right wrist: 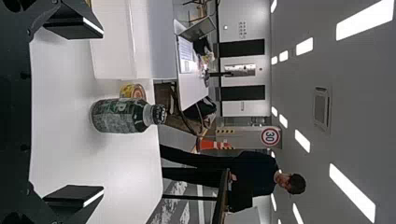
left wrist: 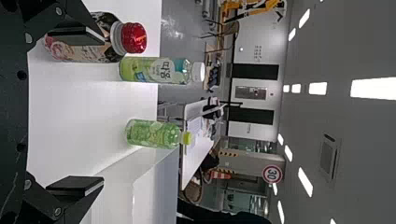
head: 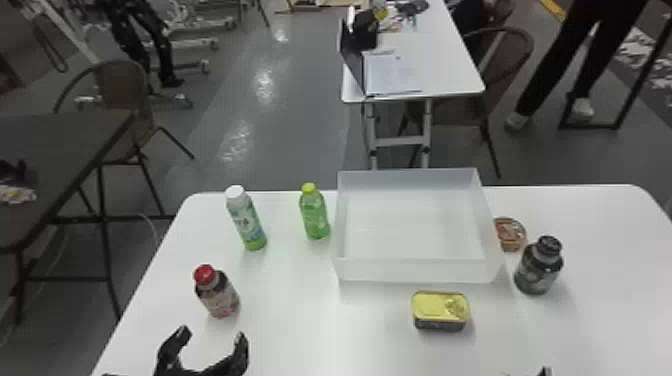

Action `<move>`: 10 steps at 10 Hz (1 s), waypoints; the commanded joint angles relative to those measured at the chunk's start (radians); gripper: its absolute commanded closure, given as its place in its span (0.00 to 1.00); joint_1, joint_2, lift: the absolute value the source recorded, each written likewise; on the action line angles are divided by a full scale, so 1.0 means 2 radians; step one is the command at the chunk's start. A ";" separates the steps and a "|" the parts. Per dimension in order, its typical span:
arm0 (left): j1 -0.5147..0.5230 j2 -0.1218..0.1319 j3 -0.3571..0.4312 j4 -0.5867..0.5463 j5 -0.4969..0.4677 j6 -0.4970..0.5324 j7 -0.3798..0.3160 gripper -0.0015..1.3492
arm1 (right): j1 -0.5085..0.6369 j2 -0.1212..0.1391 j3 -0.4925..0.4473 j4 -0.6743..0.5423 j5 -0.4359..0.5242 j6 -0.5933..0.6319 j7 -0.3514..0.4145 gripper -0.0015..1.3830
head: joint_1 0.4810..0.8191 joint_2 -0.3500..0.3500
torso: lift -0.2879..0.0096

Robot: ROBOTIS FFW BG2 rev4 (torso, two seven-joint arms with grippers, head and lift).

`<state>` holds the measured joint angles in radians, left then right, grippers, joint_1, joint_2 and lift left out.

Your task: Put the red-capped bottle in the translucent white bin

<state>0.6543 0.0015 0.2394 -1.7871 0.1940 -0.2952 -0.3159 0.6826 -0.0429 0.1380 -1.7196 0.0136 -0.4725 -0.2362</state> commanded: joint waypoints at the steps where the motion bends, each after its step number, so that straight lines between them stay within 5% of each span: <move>1: 0.000 -0.002 0.000 0.000 0.000 0.000 0.000 0.17 | 0.000 0.000 0.000 0.000 0.000 0.000 0.000 0.09 | 0.63 0.75 | 0.91; 10: -0.019 -0.002 0.013 0.025 0.008 0.004 0.003 0.17 | -0.006 0.000 0.000 0.004 -0.001 0.000 0.004 0.09 | 0.63 0.76 | 0.91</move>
<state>0.6259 0.0015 0.2559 -1.7400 0.2190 -0.2916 -0.3097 0.6716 -0.0429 0.1380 -1.7132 0.0107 -0.4725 -0.2281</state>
